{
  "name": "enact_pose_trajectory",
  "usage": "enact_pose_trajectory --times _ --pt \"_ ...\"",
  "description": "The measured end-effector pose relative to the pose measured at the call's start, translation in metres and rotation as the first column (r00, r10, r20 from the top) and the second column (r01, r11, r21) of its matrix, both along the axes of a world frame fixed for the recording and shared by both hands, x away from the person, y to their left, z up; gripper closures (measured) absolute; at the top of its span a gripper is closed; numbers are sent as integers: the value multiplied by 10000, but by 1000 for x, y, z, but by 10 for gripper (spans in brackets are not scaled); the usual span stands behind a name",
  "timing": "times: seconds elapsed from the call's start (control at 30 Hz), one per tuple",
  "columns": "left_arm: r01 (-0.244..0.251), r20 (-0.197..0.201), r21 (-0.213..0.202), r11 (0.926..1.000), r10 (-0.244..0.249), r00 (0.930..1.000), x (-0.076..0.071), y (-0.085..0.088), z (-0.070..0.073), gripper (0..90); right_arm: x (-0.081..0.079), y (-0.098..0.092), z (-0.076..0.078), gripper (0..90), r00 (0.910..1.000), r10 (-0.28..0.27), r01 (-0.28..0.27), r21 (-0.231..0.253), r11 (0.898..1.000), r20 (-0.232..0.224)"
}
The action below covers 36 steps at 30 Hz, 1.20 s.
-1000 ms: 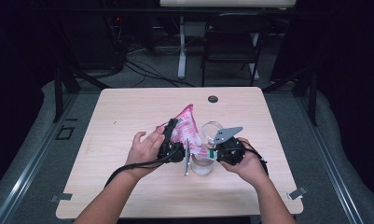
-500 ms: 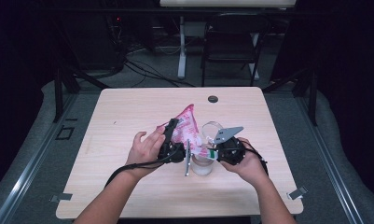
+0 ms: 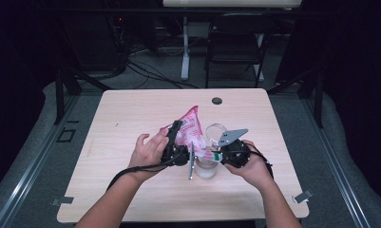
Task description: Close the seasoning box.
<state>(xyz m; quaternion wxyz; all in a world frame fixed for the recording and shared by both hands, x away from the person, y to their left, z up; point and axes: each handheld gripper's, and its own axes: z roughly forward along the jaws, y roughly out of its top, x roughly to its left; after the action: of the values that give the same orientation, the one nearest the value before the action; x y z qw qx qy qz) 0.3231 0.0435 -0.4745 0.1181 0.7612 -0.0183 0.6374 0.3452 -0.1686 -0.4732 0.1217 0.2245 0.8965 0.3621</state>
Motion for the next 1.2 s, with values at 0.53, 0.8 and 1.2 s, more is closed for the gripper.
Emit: enact_pose_trajectory --times 0.53,0.8,1.2 --pt "79 56 -22 10000 -79 10000 0 0 0 593 0 0 0 900 10000 -16 16 27 10000 2" --pt "117 162 98 9999 -119 9998 -3 -2 1 593 1 -1 -1 900 10000 -16 16 6 10000 -39" --pt "213 249 134 9997 -217 9995 -4 -3 1 592 -1 -2 1 900 10000 -46 46 -51 10000 -15"
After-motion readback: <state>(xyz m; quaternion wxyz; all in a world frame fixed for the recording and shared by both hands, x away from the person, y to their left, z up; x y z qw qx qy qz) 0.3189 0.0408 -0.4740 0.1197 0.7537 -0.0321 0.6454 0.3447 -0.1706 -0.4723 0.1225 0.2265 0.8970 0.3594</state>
